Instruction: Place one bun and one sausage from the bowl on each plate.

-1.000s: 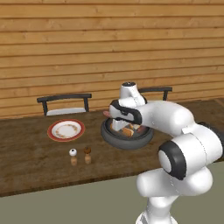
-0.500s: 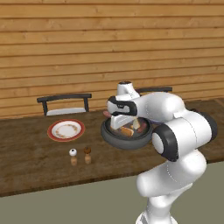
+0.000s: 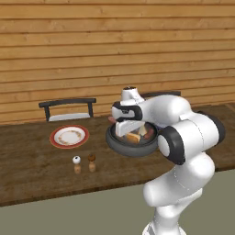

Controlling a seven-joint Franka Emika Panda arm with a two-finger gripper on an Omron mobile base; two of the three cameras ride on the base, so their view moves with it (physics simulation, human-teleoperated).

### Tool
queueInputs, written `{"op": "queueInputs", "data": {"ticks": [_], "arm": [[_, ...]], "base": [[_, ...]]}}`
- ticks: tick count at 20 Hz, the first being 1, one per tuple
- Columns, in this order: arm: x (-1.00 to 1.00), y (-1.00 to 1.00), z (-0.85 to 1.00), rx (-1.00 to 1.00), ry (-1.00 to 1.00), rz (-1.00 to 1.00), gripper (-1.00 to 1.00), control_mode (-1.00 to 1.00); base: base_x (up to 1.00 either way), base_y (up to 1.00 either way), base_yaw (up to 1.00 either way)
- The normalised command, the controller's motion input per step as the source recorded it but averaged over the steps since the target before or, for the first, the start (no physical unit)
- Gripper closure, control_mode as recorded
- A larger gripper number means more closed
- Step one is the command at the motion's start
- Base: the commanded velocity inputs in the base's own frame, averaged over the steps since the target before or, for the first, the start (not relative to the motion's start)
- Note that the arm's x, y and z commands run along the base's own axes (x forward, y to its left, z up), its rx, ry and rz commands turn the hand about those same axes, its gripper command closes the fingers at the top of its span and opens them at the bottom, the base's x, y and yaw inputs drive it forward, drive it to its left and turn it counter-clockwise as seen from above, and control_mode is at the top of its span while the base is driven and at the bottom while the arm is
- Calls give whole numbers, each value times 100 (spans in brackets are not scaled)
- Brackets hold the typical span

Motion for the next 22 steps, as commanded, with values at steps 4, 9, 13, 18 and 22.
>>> {"op": "queueInputs", "data": {"ticks": [4,9,13,18,22], "arm": [[0,1,-23,0,0,0,-100,-100],[-3,2,-30,-1,0,0,100,-100],[-31,7,22,-1,-5,0,100,-100],[-19,45,81,0,-14,0,100,-100],[23,90,27,0,1,12,100,-100]], "base": [[0,0,0],[0,0,0],[0,0,0],[0,0,0],[0,0,0]]}}
